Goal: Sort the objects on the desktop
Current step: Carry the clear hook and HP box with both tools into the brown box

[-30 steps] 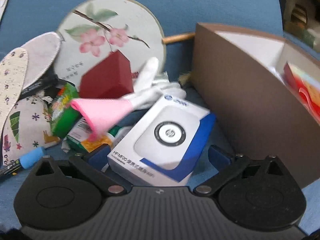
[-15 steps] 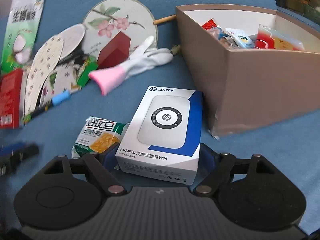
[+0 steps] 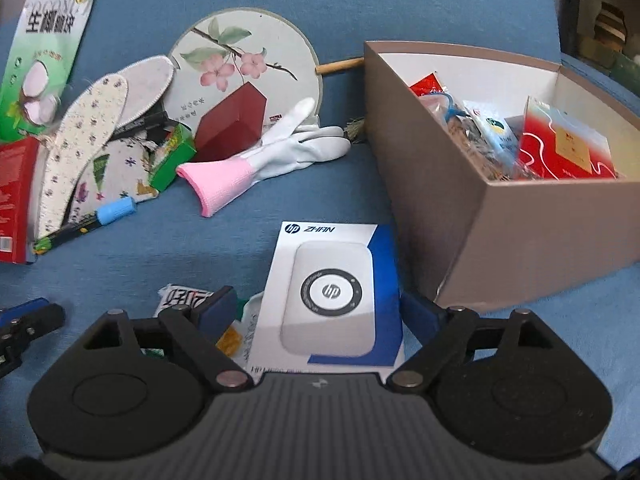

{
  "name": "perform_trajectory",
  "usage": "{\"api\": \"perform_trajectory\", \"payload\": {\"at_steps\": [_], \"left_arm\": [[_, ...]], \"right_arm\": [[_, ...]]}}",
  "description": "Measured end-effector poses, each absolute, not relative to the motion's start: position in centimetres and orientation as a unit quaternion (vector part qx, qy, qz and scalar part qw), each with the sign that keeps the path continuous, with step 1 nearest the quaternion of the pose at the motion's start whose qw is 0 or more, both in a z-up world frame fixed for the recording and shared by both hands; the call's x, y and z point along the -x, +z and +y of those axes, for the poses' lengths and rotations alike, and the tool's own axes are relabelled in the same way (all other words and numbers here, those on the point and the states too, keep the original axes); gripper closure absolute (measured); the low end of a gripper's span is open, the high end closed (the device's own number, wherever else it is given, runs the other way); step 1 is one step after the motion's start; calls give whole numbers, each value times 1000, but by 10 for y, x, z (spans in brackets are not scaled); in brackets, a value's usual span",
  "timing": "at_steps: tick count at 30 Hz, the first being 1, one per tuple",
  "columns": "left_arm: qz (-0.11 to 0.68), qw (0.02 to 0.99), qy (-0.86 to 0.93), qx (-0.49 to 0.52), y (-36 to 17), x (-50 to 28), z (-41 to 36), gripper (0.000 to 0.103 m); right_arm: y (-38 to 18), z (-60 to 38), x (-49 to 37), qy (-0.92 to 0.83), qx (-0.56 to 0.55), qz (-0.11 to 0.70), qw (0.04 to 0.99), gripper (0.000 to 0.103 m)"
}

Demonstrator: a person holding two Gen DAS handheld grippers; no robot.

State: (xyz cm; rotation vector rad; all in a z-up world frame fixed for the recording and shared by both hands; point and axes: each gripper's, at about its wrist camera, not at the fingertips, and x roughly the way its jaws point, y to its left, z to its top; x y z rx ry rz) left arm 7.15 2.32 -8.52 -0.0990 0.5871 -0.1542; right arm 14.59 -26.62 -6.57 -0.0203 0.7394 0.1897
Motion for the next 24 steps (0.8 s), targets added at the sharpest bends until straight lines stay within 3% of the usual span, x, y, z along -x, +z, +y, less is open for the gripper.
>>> {"api": "perform_trajectory", "payload": {"at_steps": [10,11,13,21,23,24], "left_arm": [[288,952,-90,45,-86,-71,18,79],[287,953,-90,47,-85,-71,19,80],[283,953,-92,53,-84,-70,20,88],[275,952,-98,90,-77,-69,27,91],[274,951,-101,103,-73,-69,29,103],[272,950,-104,111,-70,-68,29,103]], "right_arm": [[-75,-261,-175,63,-9,389,919,17],[-77,-260,-177,65,-6,391,918,25],[-78,-263,-176,73,-16,391,917,29],[-40,-269,-155,82,-11,337,938,29],[-28,-273,-150,89,-15,326,941,29],[-23,-273,-147,92,-13,318,943,29]]}}
